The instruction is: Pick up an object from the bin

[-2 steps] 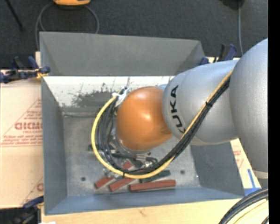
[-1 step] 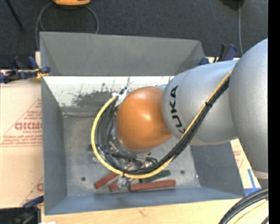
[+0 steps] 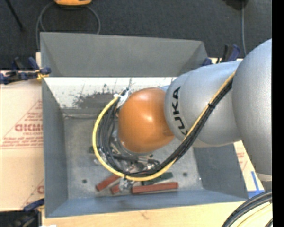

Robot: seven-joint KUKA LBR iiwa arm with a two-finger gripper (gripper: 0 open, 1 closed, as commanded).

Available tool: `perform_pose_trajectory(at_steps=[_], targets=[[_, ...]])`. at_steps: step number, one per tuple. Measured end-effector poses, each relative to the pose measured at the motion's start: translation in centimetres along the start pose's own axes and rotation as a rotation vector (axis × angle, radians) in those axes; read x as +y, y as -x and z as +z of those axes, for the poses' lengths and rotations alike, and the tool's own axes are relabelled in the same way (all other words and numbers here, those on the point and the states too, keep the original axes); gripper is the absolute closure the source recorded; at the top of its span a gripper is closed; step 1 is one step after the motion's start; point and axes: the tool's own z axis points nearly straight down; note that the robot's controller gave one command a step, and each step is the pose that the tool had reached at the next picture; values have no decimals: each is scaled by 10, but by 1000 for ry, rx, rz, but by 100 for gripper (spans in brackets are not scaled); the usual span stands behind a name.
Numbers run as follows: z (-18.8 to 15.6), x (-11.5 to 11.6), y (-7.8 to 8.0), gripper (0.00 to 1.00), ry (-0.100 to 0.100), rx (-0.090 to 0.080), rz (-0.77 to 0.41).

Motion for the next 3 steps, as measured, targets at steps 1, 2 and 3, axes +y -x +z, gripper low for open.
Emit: perform_pose_trajectory(at_steps=[1, 2, 3], targets=[[46, 0, 2, 100, -4, 9, -192], [46, 0, 1, 100, -4, 9, -190], [-160, -20, 14, 100, 0, 1, -244]])
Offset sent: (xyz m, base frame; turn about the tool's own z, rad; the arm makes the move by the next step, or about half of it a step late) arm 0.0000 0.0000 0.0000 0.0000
